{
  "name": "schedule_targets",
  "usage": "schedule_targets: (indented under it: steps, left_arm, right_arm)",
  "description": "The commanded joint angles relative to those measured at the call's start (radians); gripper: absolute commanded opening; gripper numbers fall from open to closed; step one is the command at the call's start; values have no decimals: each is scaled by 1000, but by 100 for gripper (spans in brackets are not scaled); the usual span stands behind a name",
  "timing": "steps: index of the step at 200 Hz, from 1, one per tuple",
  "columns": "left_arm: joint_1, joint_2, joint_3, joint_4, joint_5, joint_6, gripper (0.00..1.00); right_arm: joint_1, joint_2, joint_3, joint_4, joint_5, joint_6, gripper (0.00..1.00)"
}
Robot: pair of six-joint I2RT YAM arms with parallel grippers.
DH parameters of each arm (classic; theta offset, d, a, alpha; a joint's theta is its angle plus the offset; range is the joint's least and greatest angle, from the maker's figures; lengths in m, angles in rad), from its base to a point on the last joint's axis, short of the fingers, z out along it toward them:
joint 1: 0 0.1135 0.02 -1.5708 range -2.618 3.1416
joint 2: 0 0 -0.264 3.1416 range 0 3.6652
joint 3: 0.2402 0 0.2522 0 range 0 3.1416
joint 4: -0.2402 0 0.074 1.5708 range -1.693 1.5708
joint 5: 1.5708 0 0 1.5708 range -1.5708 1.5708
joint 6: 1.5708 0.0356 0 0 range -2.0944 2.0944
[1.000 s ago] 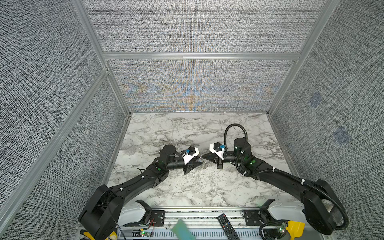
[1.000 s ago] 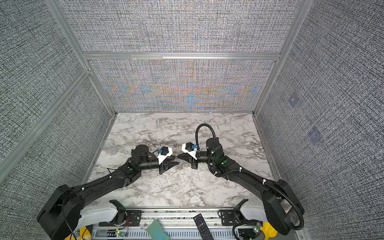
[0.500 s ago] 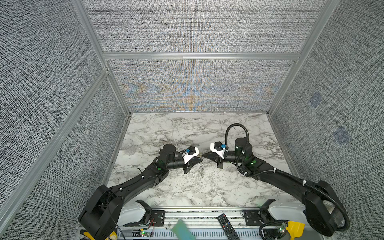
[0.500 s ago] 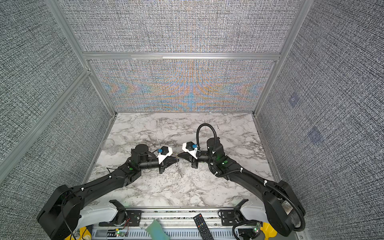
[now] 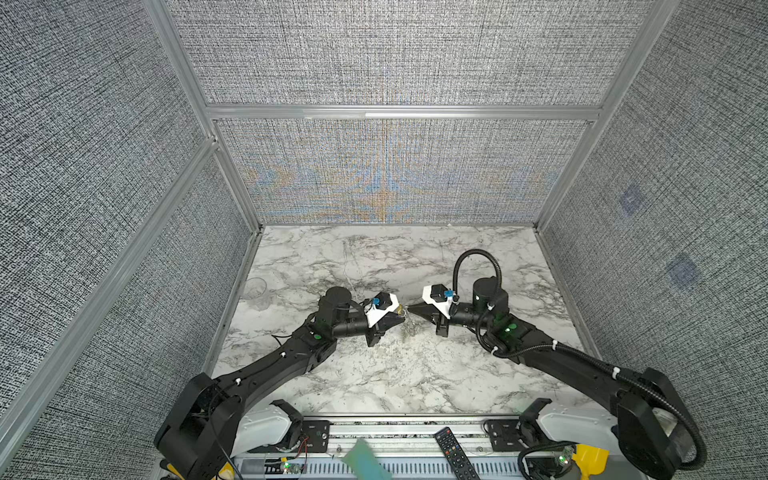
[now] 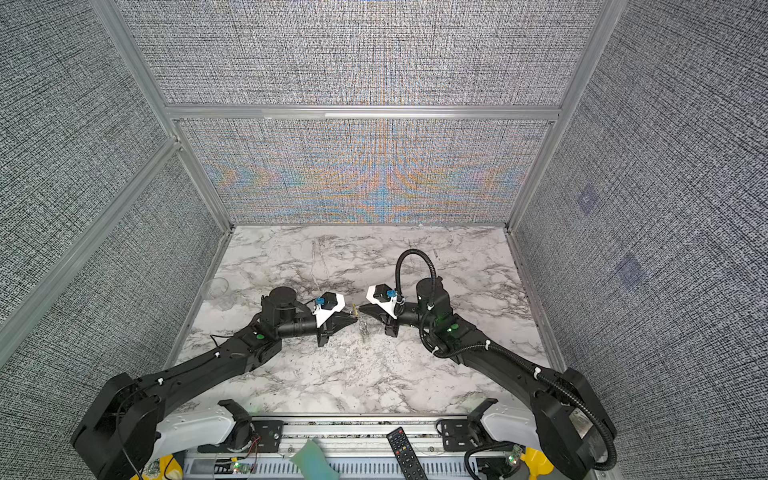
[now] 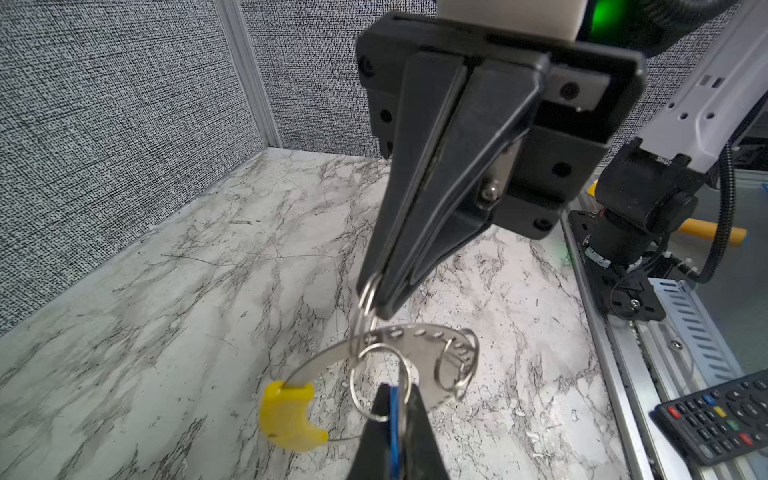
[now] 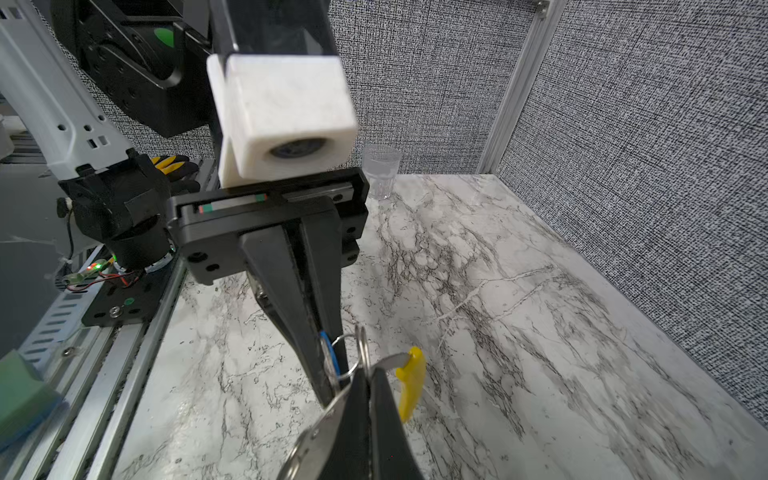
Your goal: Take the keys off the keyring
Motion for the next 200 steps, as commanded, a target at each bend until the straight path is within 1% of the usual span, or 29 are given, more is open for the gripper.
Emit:
schedule_targets:
  steps: [1, 91, 123, 161, 200]
  left_arm:
    - [0, -6, 7, -64, 12, 24, 0]
    - [0, -37, 13, -90, -13, 30, 0]
    - [0, -50, 26, -119, -31, 45, 0]
    - [1, -56, 76, -218, -75, 103, 0]
    - [-1, -23, 165, -313, -69, 145, 0]
  right_arm:
    - [-2, -9, -2, 47, 41, -11, 0]
    - [-4, -20, -12, 26, 59, -35, 0]
    - [-3, -20, -8, -9, 61, -73, 0]
    - [1, -18, 9, -107, 79, -147, 0]
    - [15, 1, 25, -119, 93, -156, 0]
